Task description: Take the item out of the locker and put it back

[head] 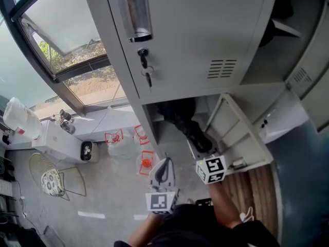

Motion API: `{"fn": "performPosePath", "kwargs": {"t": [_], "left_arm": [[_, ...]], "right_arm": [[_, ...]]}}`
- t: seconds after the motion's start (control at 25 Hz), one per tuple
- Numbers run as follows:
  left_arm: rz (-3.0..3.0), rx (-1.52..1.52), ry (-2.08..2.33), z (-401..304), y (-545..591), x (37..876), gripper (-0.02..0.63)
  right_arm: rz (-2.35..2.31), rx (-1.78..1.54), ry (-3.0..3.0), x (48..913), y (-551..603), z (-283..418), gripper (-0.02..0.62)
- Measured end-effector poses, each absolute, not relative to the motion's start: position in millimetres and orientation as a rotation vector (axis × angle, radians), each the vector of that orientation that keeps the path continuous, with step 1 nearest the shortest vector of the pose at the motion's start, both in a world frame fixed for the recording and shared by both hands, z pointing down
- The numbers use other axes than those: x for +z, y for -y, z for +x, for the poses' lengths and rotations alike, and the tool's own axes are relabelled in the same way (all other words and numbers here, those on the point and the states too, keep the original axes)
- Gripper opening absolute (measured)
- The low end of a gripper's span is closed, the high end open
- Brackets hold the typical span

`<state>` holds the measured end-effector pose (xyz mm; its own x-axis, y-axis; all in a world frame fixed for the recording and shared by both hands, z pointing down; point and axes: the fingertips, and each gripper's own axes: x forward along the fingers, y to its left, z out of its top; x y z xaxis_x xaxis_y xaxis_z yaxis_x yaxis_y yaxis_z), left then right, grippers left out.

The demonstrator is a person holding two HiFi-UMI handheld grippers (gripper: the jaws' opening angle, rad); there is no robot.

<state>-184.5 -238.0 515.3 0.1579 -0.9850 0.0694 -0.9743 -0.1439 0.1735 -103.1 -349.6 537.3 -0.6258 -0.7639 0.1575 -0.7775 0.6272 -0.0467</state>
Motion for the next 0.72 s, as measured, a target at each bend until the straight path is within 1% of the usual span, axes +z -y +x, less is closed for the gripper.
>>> {"fn": "performPosePath", "kwargs": {"t": [0.72], "left_arm": [[2.224,-0.068,2.025,-137.6,170.7,513.2,-0.008]], "right_arm": [[1.186,0.198,2.750,545.0,255.9,-45.4,0.174]]}}
